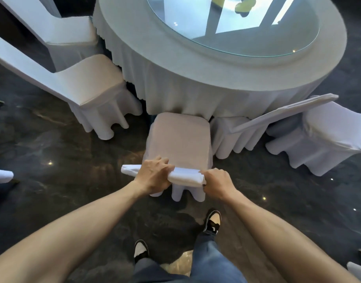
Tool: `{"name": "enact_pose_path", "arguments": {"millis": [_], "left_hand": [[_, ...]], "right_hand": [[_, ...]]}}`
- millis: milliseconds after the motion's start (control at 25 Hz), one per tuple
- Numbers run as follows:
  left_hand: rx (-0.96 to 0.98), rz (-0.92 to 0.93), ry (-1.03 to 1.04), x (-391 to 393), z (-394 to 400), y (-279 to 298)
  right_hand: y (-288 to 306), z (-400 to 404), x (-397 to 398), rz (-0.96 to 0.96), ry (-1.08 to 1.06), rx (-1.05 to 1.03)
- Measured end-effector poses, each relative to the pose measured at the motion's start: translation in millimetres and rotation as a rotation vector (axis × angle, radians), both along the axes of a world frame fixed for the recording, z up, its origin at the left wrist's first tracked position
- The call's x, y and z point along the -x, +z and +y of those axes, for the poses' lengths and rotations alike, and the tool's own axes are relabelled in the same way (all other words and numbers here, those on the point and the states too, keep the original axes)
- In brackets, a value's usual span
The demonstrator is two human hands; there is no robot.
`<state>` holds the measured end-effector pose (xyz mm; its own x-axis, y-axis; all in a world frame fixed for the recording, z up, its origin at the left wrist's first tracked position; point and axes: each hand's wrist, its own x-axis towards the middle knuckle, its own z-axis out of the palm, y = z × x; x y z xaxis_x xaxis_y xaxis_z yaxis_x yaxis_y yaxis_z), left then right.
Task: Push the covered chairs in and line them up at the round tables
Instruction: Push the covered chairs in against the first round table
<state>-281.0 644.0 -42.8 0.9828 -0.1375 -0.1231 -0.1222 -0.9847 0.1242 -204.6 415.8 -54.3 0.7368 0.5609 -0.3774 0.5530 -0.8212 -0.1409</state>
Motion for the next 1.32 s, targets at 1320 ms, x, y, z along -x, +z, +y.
{"name": "enact_pose_path", "arguments": {"millis": [1320], "left_hand": [[0.495,0.180,0.889,-218,-50,-11]], "right_hand": [[-26,-66,-318,0.005,0.117,-0.059]]}}
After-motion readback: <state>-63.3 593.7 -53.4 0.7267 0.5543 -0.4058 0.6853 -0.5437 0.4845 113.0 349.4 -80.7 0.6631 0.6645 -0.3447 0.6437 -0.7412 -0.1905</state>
